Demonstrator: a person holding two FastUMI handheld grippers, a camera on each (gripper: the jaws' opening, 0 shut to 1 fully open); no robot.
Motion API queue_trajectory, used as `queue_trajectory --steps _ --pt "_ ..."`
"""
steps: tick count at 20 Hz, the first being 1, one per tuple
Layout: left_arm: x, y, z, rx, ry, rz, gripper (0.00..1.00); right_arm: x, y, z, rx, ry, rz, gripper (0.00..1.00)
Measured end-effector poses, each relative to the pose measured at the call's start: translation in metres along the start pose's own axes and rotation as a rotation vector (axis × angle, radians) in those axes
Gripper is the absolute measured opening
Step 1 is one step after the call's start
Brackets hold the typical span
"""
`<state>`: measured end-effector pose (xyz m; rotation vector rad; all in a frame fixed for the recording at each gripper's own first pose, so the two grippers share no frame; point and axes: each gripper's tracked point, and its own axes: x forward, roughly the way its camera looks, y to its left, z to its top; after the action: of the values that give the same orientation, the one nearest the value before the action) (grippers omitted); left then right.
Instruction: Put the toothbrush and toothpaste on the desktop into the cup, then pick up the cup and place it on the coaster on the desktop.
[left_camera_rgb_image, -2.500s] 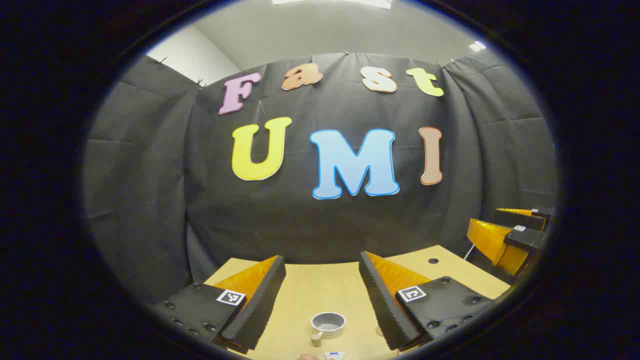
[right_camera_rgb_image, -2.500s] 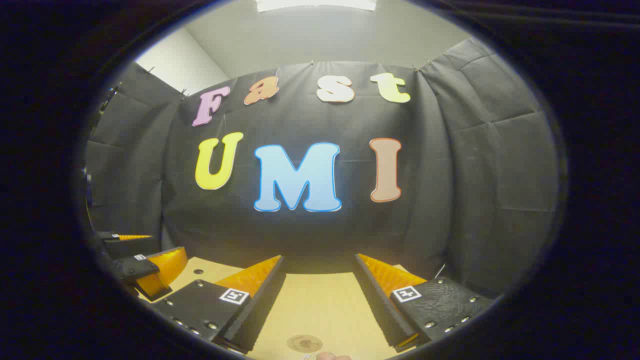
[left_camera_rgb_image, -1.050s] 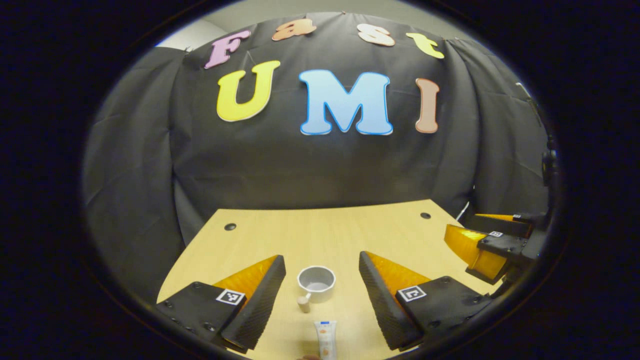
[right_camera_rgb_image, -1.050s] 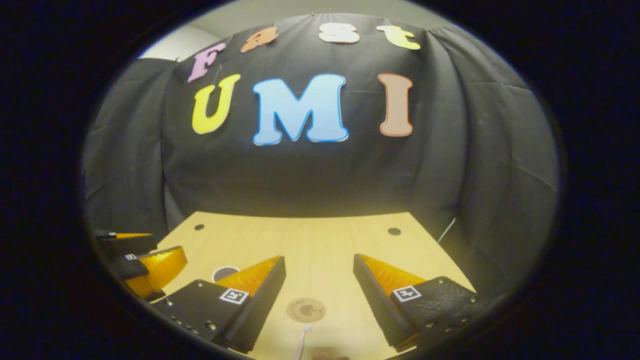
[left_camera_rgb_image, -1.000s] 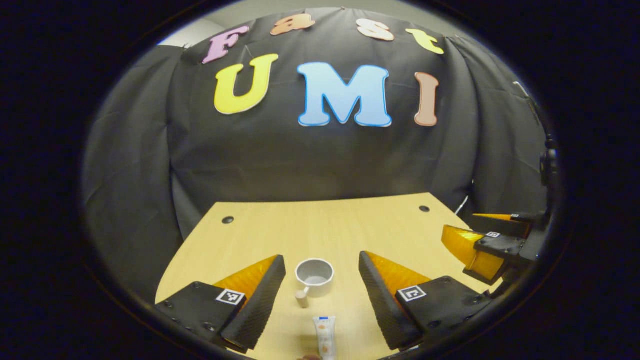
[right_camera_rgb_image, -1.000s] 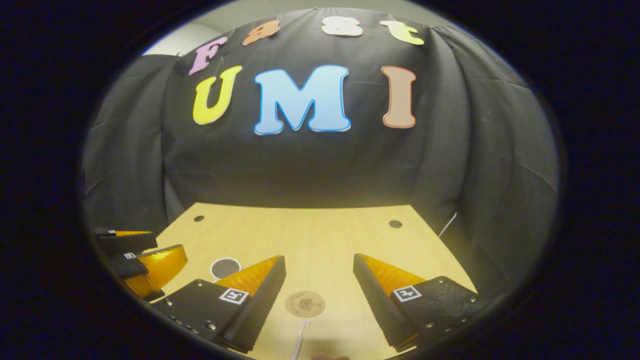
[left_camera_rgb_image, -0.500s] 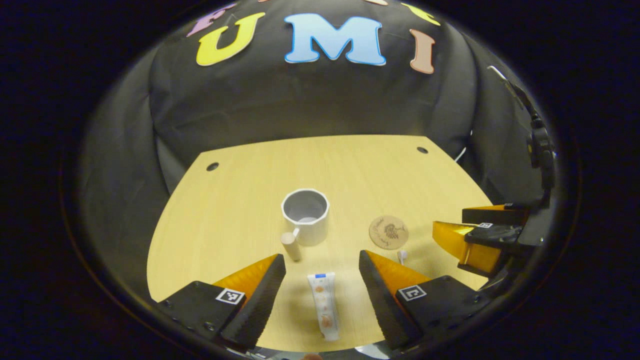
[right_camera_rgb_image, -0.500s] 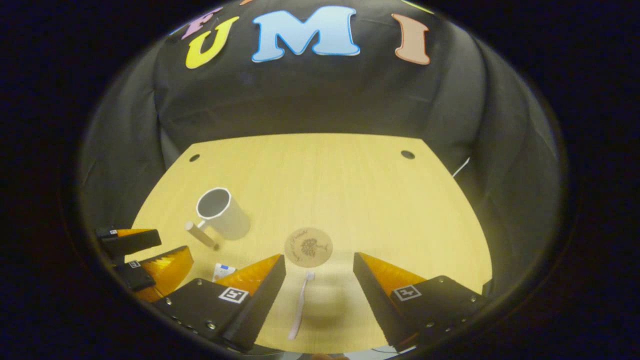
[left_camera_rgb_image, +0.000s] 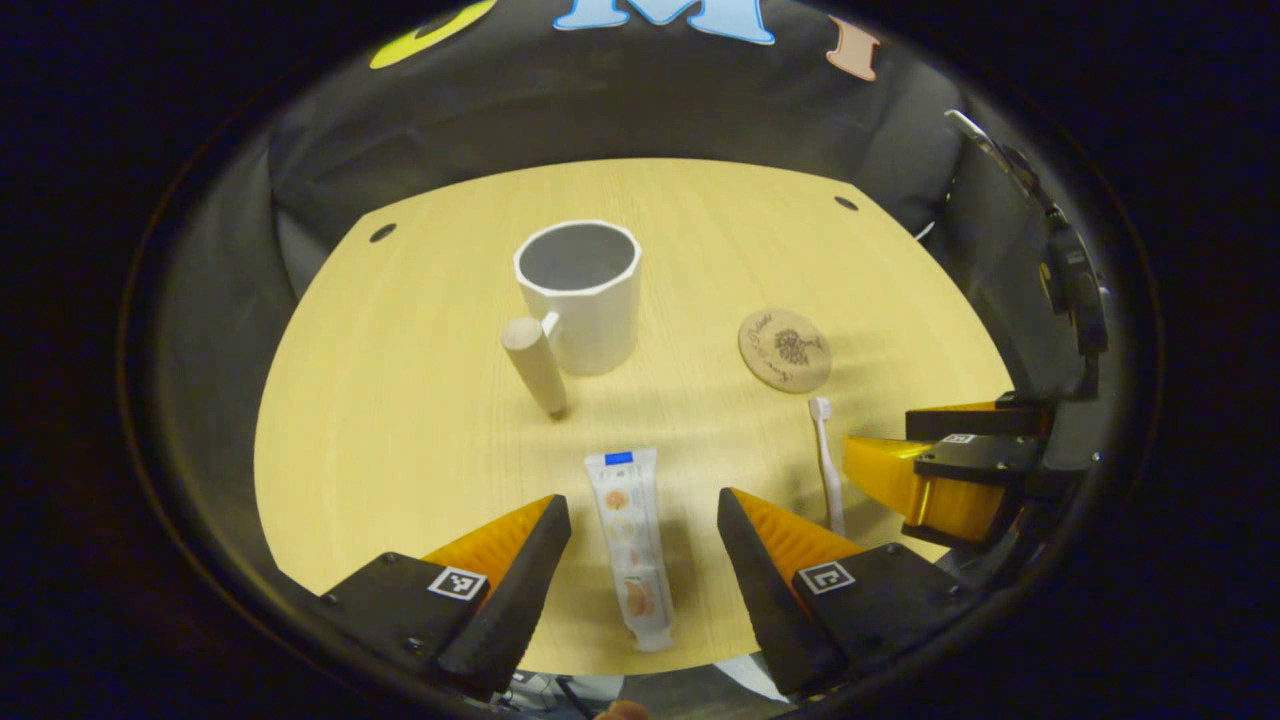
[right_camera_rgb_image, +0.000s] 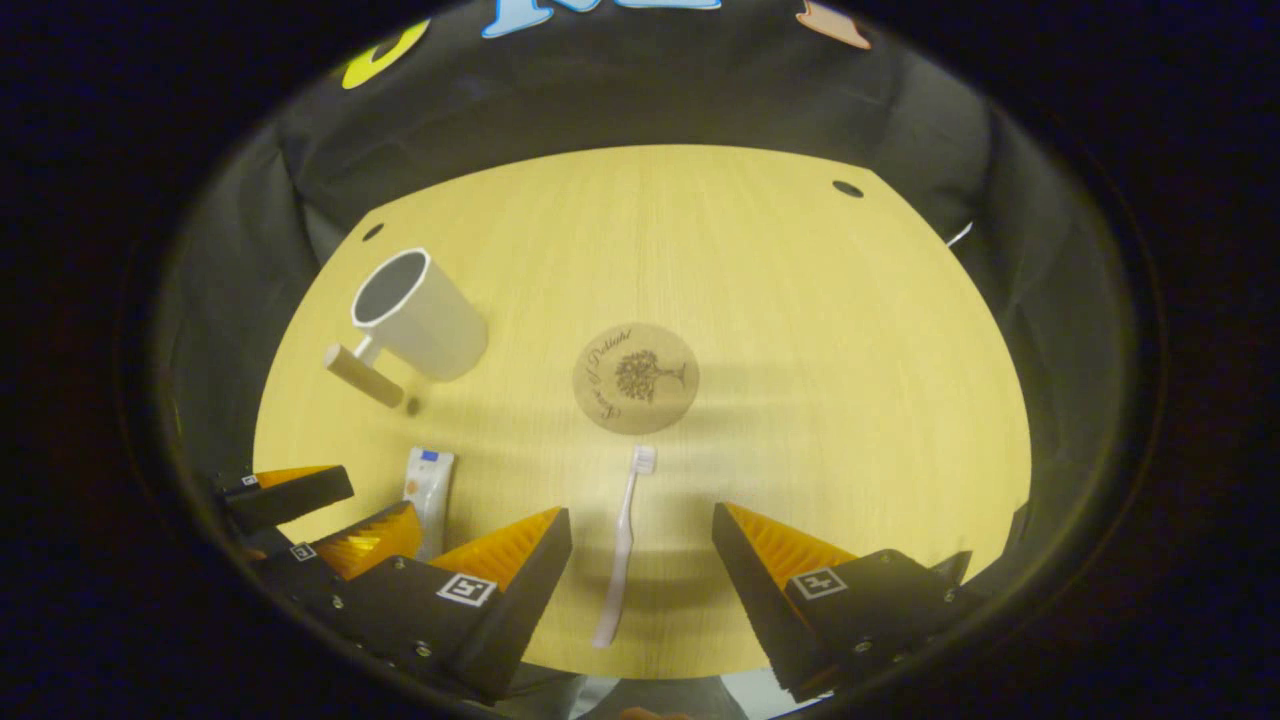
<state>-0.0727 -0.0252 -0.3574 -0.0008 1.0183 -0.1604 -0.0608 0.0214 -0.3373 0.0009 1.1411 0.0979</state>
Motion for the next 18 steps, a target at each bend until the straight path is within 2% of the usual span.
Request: queue_trajectory --steps 5,13,18 --pt "0.020 0.003 -0.027 0.018 0.093 0.009 0.98 0.020 0.001 -0.029 -0.024 0.107 -0.016 0.91" --pt "0.037 0.012 -0.054 -0.008 0.188 0.043 0.99 0.031 0.001 -0.051 -0.059 0.198 -0.041 0.92" --pt "0.040 0.009 -0.051 -0.034 0.187 0.054 0.98 0.032 0.003 -0.056 -0.052 0.232 -0.047 0.94"
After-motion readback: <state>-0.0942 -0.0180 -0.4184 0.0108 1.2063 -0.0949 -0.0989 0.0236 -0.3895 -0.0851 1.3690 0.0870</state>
